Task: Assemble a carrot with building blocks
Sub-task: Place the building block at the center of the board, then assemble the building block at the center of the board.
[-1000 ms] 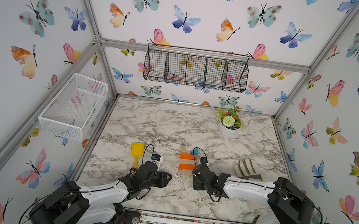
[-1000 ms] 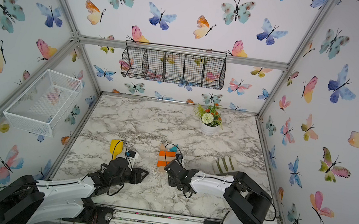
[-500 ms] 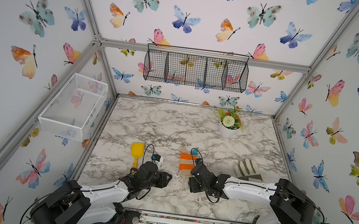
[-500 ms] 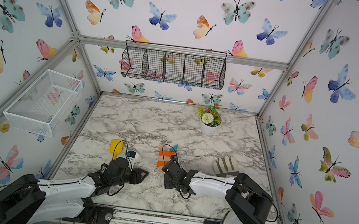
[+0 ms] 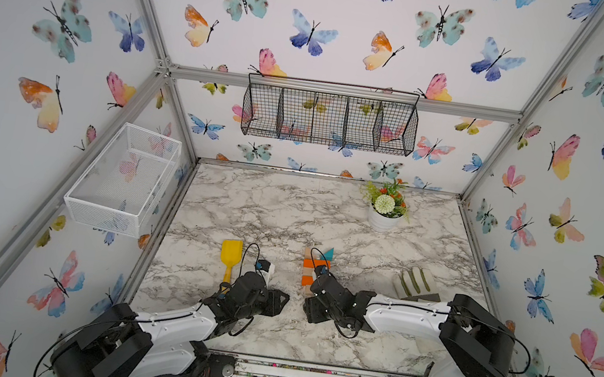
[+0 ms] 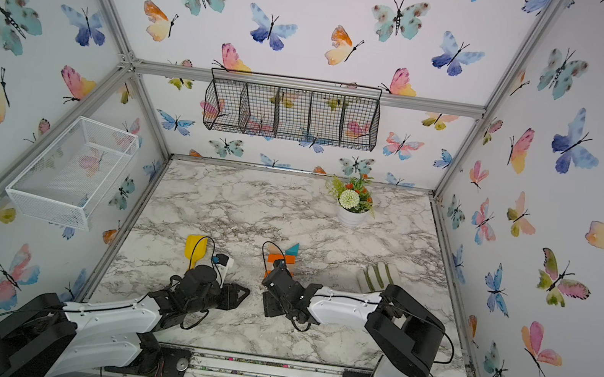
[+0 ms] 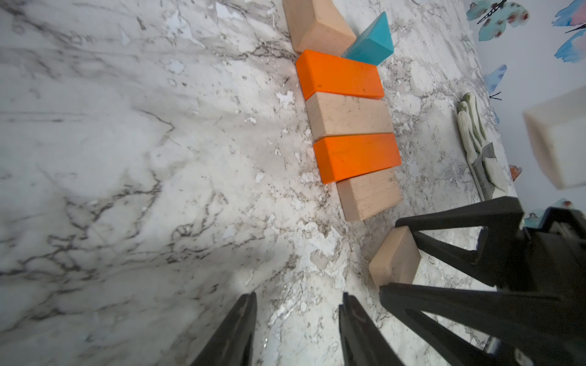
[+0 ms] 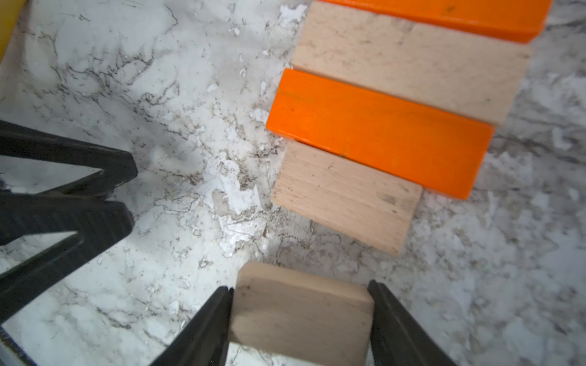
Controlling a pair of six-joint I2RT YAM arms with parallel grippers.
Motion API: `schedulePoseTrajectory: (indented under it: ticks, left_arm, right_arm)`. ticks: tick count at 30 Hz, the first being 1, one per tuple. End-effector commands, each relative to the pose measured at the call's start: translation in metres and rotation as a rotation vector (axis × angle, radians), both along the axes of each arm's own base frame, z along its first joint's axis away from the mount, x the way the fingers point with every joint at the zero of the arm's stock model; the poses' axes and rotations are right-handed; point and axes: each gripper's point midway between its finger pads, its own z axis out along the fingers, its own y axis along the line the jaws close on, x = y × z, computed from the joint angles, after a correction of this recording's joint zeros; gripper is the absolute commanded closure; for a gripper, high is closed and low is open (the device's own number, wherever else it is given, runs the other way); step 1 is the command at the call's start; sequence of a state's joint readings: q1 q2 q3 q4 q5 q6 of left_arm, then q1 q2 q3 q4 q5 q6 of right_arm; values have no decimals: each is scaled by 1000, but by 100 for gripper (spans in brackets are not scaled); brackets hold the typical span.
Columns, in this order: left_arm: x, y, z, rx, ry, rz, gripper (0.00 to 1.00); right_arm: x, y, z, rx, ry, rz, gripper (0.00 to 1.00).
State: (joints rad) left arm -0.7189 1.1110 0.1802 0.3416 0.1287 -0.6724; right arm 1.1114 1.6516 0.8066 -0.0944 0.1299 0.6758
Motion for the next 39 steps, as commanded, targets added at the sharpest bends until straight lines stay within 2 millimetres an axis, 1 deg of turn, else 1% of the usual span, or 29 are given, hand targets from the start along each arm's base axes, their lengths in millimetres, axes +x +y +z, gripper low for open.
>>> schedulePoseTrajectory:
  ticks: [1,5,7,9,12,14,17,21,22,24,26,28,30,34,35,37,39]
  left_arm:
    - [3,1,0,9,-15,0,52]
    - [2,2,0,10,-14,0,52]
    - [2,2,0,9,-13,0,52]
    - [2,2,0,8,-13,-2,52]
    - [1,1,0,3,-10,-5,52]
    - [-1,1,0,-1,-6,-7,52]
    - [-6,2,0,-19,5,-10,54]
    - [-21,-12,-2,-33,19,-45,74]
    - [-25,-16,-3,-26,18,-55,76]
    - [-30,-23,-5,-10,20,-67,84]
    - [-32,-26,-7,-8,22,-67,100]
    - [-32,-26,-8,-14,22,-63,100]
    - [-30,-27,-7,-12,20,-62,100]
    - [-27,-37,-6,-12,28,-78,100]
    - [-26,-40,-5,-13,27,-80,99]
    - [-24,-44,-7,-14,31,-84,96]
    - [-23,-47,-9,-14,34,-86,95]
  right_arm:
    - [3,2,-1,-14,-8,-2,43]
    - [5,-1,-4,-33,-12,-16,38]
    - [6,-3,-3,-42,-19,-24,33]
    - [7,-5,0,-40,-26,-30,28]
    - [7,-7,9,-25,-47,-33,22]
    - [7,-9,16,-19,-63,-37,20]
    - [5,-14,24,-5,-74,-40,21]
    - [0,-24,28,5,-78,-52,32]
    - [-1,-29,27,0,-80,-60,38]
    - [-3,-36,24,-13,-81,-62,55]
    - [-4,-40,24,-23,-82,-65,71]
    - [-5,-42,27,-19,-84,-62,87]
    - [-4,-45,29,-15,-97,-67,97]
    - [-5,-52,25,-23,-105,-76,98]
    - [-6,-52,23,-22,-101,-73,97]
    - [-8,-49,17,-15,-88,-57,89]
    - [-9,-46,11,-21,-74,-47,82]
